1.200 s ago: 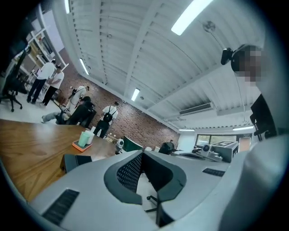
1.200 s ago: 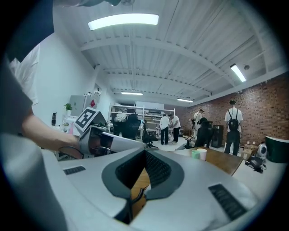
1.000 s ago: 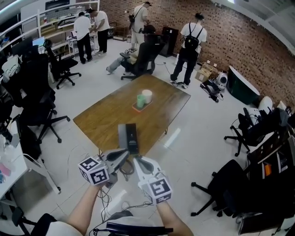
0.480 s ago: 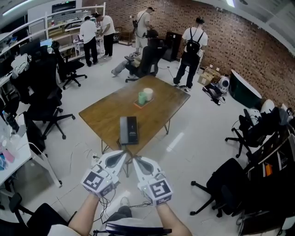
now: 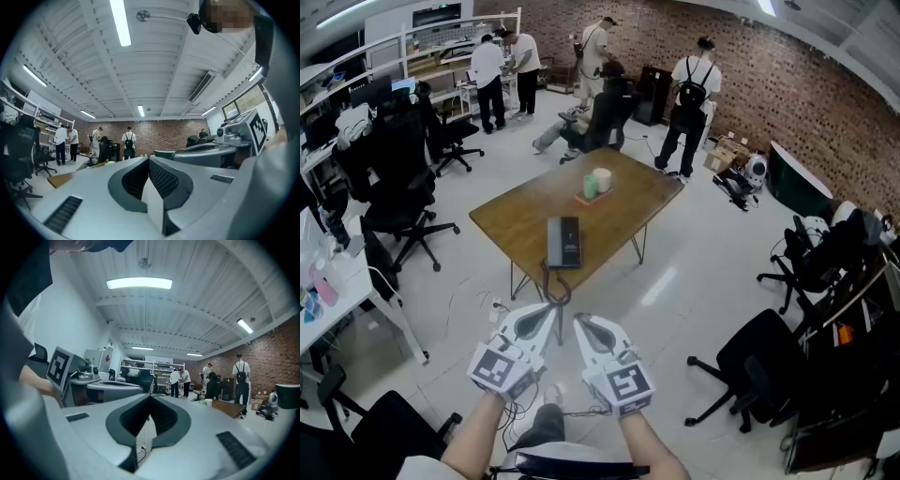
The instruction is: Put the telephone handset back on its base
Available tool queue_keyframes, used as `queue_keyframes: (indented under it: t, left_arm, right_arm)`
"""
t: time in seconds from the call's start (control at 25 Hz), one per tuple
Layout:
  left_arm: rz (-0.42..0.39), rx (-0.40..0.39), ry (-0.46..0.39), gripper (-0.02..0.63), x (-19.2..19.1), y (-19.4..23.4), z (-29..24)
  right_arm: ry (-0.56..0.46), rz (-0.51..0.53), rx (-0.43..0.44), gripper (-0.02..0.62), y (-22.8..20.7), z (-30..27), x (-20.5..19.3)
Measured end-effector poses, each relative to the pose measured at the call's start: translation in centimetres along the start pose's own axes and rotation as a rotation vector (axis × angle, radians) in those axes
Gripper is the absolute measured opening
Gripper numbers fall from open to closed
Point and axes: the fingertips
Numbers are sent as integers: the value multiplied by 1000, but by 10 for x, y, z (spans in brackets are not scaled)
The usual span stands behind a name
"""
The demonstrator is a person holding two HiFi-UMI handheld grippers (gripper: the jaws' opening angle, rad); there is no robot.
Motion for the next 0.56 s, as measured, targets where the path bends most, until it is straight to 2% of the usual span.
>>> queue_keyframes:
  t: [0.24,0.56]
  left_arm:
    - [-8,20,8,2,5,-28,24]
    - [-82,11,33,2,6,-63,38]
  right_arm:
    - [0,-14,-15,3,20,36,-2]
    - [-3,-9,-21,3,31,60,-3]
Point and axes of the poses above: the fingertips, and each gripper's own axes: z backward along the fingers, y to its left, x out of its top, and after that the axes turned 5 degrees about y, right-handed
